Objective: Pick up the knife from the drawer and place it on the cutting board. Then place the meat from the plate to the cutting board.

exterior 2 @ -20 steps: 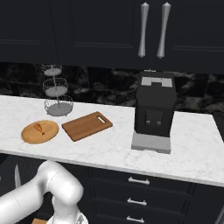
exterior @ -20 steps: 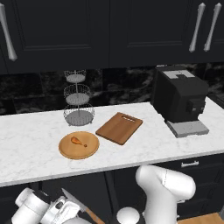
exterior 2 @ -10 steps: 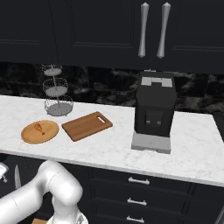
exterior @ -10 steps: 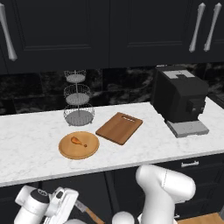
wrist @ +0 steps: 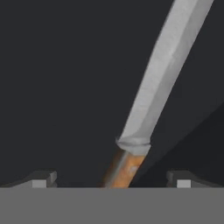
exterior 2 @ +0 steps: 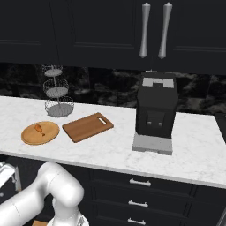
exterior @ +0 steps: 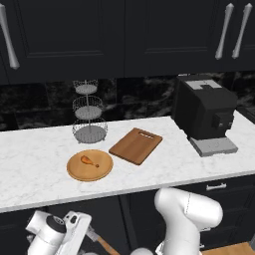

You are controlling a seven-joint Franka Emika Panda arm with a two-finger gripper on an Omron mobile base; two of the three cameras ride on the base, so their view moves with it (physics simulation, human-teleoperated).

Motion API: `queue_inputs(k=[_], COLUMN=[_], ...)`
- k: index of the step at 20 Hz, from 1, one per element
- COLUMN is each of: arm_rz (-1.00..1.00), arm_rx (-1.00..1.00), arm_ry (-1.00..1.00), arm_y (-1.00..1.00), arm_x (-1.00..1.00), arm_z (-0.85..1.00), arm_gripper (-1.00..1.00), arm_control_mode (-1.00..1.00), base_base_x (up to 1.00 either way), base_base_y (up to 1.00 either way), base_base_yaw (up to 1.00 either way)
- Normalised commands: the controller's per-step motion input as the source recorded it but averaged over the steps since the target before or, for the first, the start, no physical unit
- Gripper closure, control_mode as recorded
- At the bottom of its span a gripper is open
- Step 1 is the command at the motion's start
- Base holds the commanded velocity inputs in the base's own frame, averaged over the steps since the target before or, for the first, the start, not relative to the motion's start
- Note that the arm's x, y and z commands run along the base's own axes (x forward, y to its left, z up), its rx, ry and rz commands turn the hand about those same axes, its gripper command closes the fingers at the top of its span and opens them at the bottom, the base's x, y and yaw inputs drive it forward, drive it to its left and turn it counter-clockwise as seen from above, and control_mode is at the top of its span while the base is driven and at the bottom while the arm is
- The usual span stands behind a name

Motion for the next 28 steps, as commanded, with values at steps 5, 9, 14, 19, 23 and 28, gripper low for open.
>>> queue_inputs(k=[5,9,14,19,23,28], arm_rz=[0.07,0.07,0.04,0.08,0.05,0.05], arm_rx=[0.15,0.14,0.13,0.17,0.13,0.13], arm_ry=[0.03,0.04,0.02,0.0,0.0,-0.01], arm_y=[0.0,0.0,0.0,-0.16,-0.12,-0.29], arm_x=[0.23,0.08,0.0,-0.1,-0.65,-0.45], arm_z=[-0.16,-0.17,-0.26,-0.11,0.0,0.0], arm_gripper=[-1.0,-1.0,-1.0,-1.0,-1.0,-1.0], arm_control_mode=[-1.0,-1.0,-1.0,-1.0,-1.0,-1.0], base_base_x=[0.0,0.0,0.0,0.0,0.0,0.0], base_base_y=[0.0,0.0,0.0,0.0,0.0,0.0], base_base_yaw=[0.0,0.0,0.0,0.0,0.0,0.0])
